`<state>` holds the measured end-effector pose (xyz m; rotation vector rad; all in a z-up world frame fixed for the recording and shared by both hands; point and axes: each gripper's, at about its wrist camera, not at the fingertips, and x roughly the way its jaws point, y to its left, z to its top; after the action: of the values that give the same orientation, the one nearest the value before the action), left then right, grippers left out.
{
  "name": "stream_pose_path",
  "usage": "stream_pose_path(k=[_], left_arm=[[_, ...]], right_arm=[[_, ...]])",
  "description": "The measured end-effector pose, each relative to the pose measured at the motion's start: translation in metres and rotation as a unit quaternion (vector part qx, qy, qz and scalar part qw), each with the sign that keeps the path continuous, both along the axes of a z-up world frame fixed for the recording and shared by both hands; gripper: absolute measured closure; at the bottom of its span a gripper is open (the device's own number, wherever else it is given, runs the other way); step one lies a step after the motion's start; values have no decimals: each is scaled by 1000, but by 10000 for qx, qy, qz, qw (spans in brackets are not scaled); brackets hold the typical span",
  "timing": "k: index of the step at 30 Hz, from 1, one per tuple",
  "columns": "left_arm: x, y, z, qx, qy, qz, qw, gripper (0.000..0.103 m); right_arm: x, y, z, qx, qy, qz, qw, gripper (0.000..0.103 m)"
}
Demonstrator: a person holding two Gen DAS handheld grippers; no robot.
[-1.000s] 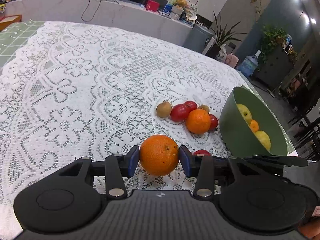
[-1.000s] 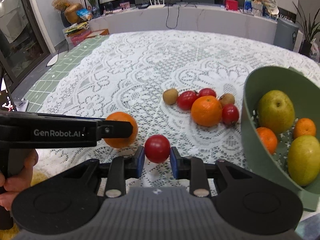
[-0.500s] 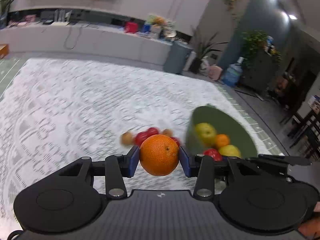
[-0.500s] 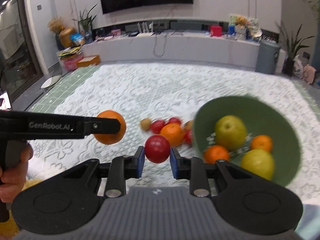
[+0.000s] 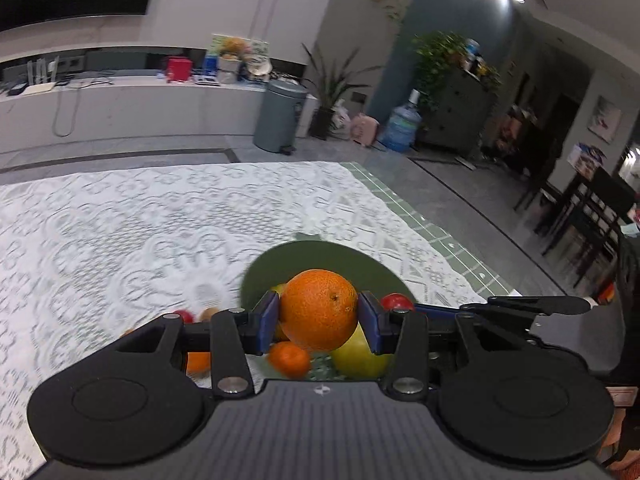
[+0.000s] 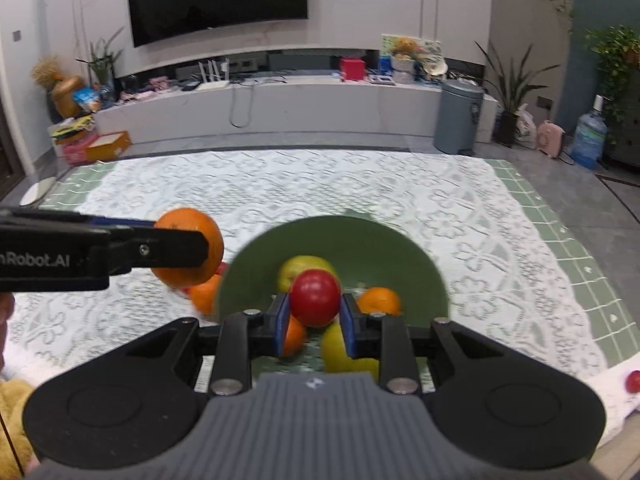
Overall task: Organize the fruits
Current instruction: 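Lift the orange and plum and carry them over the green colander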
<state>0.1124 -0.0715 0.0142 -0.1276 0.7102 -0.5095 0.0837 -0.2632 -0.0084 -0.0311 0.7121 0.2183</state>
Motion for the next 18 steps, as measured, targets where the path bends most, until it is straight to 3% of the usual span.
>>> stream_pose_path(k=[9, 18], left_arm=[[23, -41, -19, 641, 334, -701, 9949, 54], [47, -53, -36, 1386, 889, -1012, 9811, 54]], right_arm=[[23, -18, -21, 90, 561, 23, 9984, 79], [43, -8, -40, 190, 1309, 387, 9905, 80]])
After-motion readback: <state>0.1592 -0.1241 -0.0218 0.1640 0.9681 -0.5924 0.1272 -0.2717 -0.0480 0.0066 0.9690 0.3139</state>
